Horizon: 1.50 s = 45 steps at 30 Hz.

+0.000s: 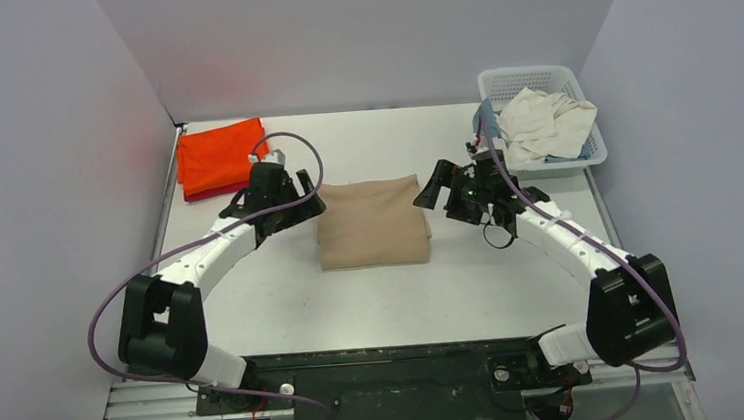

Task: Fold and stack the t-shirts
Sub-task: Fold the long partially folded tshirt into a neat square, then put the neatly folded tshirt into the corner of the board with the left arm

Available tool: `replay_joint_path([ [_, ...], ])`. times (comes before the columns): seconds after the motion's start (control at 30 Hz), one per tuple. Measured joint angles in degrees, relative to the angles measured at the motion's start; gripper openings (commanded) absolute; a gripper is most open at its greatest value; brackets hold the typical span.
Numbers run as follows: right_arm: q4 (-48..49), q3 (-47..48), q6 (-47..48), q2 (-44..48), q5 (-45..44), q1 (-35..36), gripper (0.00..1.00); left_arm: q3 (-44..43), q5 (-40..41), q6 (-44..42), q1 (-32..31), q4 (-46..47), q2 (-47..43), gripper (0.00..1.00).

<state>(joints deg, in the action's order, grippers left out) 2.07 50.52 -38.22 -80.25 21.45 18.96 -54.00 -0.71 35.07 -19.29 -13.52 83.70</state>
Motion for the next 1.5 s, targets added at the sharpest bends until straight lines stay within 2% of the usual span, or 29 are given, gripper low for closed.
replay_joint_path([
  [0.33, -12.79, -4.72, 0.83, 13.64, -14.95, -3.65, 1.0, -11.06, -0.57, -5.09, 0.42, -3.3, 17.31, 0.89],
  [0.47, -16.74, -6.08, 0.85, 20.72, -21.18, -4.22, 1.0, -12.96, -0.39, -5.79, -0.59, -4.96, 22.21, 0.77],
  [0.63, -19.78, -6.99, 1.31, 26.69, -26.21, -4.48, 1.0, -17.55, 3.76, -6.01, -3.74, -7.04, 26.1, 0.67],
  [0.73, -20.96, -7.26, 1.99, 27.04, -27.54, -4.79, 1.0, -20.44, 6.95, -5.62, -5.68, -9.11, 28.15, 0.53],
  [0.83, -21.7, -8.22, 2.8, 27.04, -28.57, -5.07, 1.0, -22.86, 9.05, -5.07, -6.86, -10.91, 29.92, 0.44],
  [0.87, -21.92, -8.48, 3.13, 27.04, -28.76, -5.14, 1.0, -23.5, 9.4, -4.81, -7.1, -11.41, 30.38, 0.38],
  [0.97, -22.84, -8.94, 4.35, 27.02, -29.24, -5.64, 1.0, -27.02, 11.43, -3.58, -8.63, -14.27, 32.33, 0.02],
  [1.3, -22.82, -10.34, 7.06, 27.28, -29.64, -7.3, 0.97, -41.27, 28.7, -5.14, -13.84, -27.23, 40.19, 0.0],
  [1.5, -21.66, -11.76, 7.06, 27.28, -29.62, -7.37, 0.95, -48.43, 42.07, -14.21, -12.98, -28.04, 41.05, 0.0],
])
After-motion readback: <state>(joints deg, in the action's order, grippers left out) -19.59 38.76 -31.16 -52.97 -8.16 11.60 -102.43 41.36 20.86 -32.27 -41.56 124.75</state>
